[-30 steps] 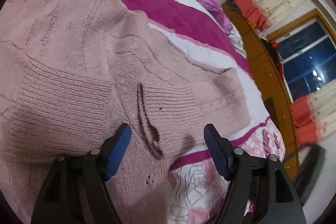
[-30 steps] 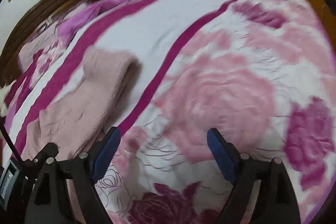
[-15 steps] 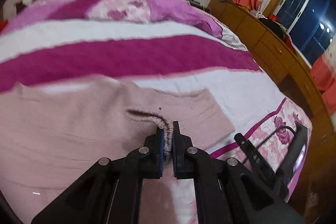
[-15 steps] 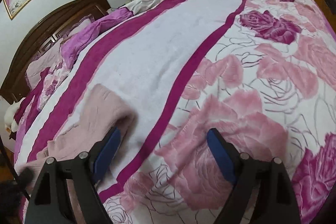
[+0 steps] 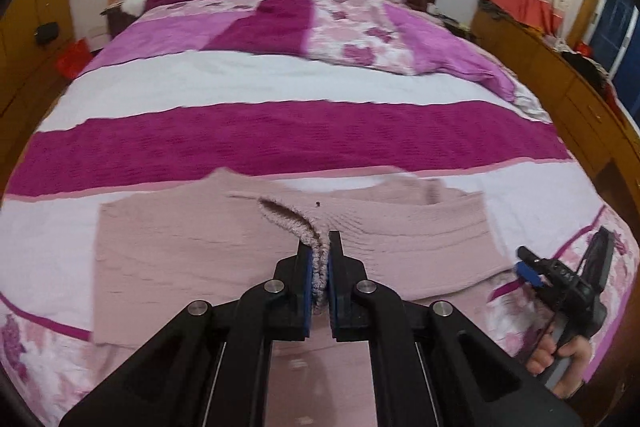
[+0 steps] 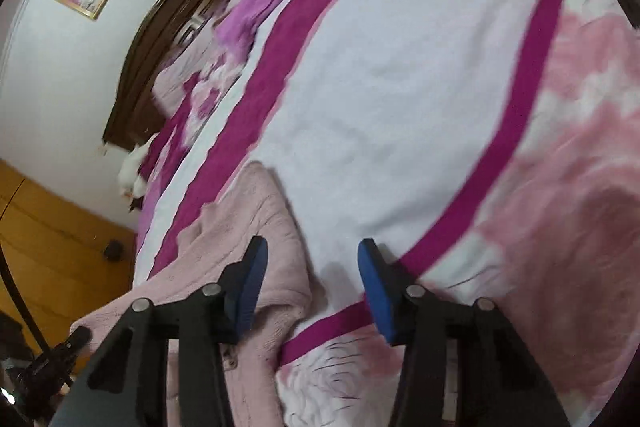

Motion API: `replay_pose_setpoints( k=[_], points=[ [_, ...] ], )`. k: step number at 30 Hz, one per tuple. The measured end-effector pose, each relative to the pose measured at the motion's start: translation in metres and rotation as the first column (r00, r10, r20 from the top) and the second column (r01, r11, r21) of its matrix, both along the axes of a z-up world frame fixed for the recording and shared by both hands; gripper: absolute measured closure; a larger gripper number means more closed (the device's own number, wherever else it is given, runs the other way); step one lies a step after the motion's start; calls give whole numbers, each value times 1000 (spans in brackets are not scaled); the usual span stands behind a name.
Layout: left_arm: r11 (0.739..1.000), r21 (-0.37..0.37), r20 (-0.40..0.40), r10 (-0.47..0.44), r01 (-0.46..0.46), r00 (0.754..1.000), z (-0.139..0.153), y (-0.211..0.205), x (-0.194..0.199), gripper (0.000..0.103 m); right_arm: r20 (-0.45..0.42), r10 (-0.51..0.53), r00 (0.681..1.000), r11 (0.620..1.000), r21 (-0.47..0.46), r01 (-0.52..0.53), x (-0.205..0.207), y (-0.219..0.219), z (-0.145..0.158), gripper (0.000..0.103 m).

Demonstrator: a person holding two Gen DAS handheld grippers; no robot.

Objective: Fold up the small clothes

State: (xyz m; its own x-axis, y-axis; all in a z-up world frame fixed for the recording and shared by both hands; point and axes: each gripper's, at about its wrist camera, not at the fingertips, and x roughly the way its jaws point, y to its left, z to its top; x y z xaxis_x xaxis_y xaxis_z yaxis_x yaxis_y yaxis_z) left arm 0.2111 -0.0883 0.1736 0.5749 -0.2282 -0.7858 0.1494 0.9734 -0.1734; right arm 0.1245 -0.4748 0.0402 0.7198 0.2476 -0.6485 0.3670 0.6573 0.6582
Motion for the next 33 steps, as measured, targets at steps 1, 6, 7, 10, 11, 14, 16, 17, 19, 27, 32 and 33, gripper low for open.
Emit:
replay_pose_setpoints(
  k=[1,6,7,10,11,14,16,17,19,27,32,33],
  points=[
    [1000,8,-2,8,-8,1000,-2,7,1,103,-1,18,1000,1000,-12,-18,4,5,0,54],
    [997,47,-32,58,-56,998,-18,57,5,103,9,48,999,997,60,-48,17,15,-16,54],
    [997,49,-45,64,-62,997,-23,64,7,103,6,43,999,996,81,-43,19,16,-21,54],
    [994,94,-76,67,-60,995,-39,83,12,103,-6,39,999,996,75,-38,22,18,-28,54],
    [992,110,-85,72,-62,994,-43,87,13,103,-8,46,999,997,58,-45,24,21,-27,54],
    [992,106,-123,88,-75,988,-57,104,15,103,-20,76,997,997,-22,-77,28,30,-22,54],
    [992,101,-137,90,-76,987,-64,109,16,103,-32,95,995,992,-82,-98,30,37,-19,54],
    [991,107,-143,90,-75,986,-69,112,18,103,-39,103,994,988,-109,-107,31,41,-18,54],
    [991,116,-162,89,-71,983,-80,116,24,103,-51,116,992,980,-157,-123,32,46,-15,54],
    [957,201,-230,253,-208,940,-130,133,54,103,-91,147,985,944,-283,-168,31,58,-9,54],
    [909,295,-154,349,-294,924,-123,156,10,100,-127,180,976,918,-334,-213,34,69,-6,46],
    [913,288,-159,343,-289,926,-122,161,-3,100,-134,190,973,910,-349,-225,33,73,-3,44]
  ],
)
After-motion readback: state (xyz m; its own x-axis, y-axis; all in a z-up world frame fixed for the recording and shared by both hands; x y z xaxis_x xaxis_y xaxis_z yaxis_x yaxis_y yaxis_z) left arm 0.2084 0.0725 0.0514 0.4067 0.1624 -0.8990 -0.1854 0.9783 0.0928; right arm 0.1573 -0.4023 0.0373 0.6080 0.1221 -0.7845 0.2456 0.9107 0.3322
